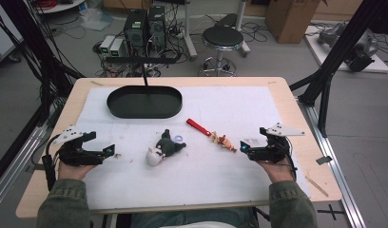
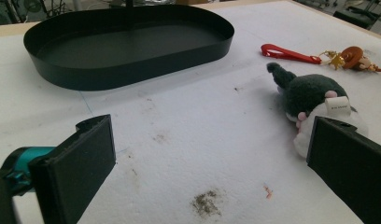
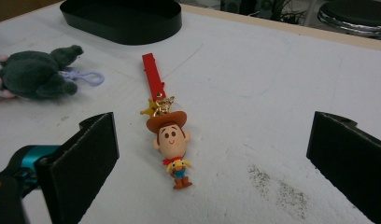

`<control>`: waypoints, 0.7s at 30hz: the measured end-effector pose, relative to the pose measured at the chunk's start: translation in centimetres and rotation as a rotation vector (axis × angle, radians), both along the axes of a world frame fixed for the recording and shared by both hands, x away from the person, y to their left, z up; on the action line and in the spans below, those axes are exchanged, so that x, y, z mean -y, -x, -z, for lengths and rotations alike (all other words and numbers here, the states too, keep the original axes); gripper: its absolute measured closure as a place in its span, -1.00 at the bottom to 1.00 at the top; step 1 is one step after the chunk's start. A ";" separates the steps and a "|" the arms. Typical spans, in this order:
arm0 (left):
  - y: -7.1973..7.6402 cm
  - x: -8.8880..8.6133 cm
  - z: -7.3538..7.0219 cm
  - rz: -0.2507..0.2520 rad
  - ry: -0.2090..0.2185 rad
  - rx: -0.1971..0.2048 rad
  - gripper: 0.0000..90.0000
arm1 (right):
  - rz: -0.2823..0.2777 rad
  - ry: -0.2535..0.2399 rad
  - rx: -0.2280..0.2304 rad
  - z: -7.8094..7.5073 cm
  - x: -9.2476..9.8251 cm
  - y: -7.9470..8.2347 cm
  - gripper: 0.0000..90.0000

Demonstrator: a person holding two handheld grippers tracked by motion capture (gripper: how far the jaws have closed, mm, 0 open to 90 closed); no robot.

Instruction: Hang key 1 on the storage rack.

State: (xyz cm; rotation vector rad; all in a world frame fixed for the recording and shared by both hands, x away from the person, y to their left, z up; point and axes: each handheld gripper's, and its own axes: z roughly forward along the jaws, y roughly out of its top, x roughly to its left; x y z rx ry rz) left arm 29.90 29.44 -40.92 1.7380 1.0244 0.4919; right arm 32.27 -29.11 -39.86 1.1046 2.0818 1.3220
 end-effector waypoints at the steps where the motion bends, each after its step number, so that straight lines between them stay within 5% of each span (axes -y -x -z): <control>1: 0.0 0.0 0.0 0.002 -0.010 0.000 -0.96 | 0.001 -0.004 -0.003 0.0 0.0 0.0 -0.97; 21: 0.0 0.2 0.1 0.002 -0.037 -0.010 -0.96 | 0.017 0.011 -0.016 0.2 0.2 -0.1 -0.97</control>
